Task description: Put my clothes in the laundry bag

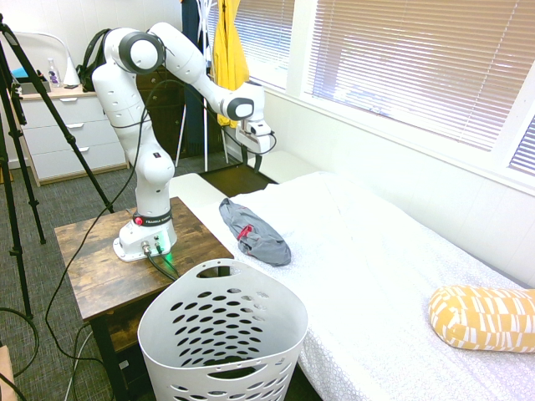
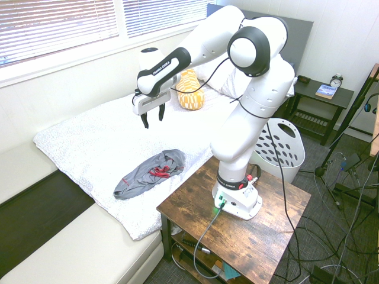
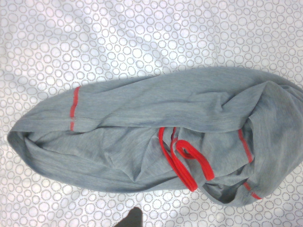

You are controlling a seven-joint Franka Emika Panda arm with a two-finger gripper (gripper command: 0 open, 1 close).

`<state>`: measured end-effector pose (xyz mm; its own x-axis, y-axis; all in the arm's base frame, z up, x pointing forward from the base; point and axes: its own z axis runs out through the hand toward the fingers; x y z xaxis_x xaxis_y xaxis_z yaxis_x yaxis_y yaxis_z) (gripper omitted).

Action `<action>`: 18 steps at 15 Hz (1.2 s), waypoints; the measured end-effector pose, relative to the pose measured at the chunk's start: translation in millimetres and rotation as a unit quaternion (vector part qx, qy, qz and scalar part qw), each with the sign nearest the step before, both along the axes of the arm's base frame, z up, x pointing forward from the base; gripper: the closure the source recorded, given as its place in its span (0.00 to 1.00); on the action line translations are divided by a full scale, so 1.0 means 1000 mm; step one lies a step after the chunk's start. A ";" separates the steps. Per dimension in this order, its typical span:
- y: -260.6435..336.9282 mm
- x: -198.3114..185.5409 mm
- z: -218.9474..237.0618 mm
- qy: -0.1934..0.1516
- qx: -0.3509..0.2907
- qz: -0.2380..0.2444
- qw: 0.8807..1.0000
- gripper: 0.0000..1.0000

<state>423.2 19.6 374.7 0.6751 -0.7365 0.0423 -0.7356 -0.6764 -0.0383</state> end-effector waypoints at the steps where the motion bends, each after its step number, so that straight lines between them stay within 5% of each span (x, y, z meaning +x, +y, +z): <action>1: 0.000 0.000 0.000 0.000 0.001 0.001 1.000 0.00; 8: 0.024 0.042 -0.029 0.006 0.004 0.030 1.000 0.00; 18: 0.132 0.059 -0.210 0.076 0.001 0.117 0.990 0.00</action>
